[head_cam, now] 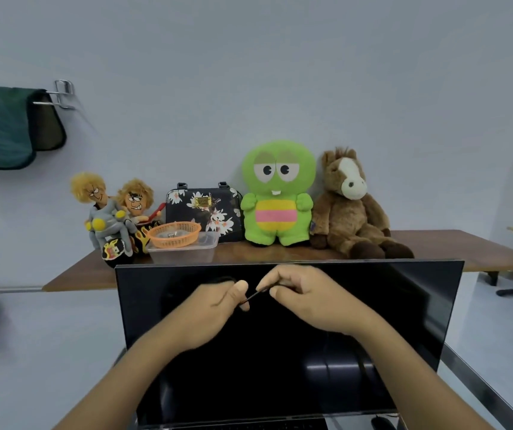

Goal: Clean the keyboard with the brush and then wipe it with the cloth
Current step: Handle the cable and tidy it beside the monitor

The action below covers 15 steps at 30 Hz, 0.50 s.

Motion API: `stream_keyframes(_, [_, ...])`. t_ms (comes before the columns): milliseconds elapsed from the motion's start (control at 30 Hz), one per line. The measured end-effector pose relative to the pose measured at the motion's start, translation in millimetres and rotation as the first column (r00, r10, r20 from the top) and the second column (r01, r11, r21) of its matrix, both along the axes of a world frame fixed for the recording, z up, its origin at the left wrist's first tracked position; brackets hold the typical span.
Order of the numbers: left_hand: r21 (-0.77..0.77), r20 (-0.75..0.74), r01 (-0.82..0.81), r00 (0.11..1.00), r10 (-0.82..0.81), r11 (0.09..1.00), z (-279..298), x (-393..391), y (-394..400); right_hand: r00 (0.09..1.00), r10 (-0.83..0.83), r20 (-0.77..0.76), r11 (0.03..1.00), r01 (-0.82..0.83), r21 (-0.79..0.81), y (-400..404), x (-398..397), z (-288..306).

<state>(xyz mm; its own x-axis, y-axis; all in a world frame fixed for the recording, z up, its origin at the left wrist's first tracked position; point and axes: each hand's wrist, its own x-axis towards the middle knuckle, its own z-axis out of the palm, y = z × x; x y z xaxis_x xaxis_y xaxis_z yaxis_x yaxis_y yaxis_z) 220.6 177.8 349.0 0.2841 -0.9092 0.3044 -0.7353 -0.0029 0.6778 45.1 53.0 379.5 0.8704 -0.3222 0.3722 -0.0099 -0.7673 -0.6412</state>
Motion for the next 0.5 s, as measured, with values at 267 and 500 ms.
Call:
stream_keyframes(267, [-0.175,-0.359,0.414,0.818,-0.45,0.893,11,-73,13,0.98,0.07,0.184,0.989,-0.092,0.113,-11,24,3])
stream_keyframes(500, [-0.418,-0.493,0.141,0.795,-0.355,0.897,42,-58,-15,0.971,0.054,0.231,0.865,-0.161,0.474,3,46,-44])
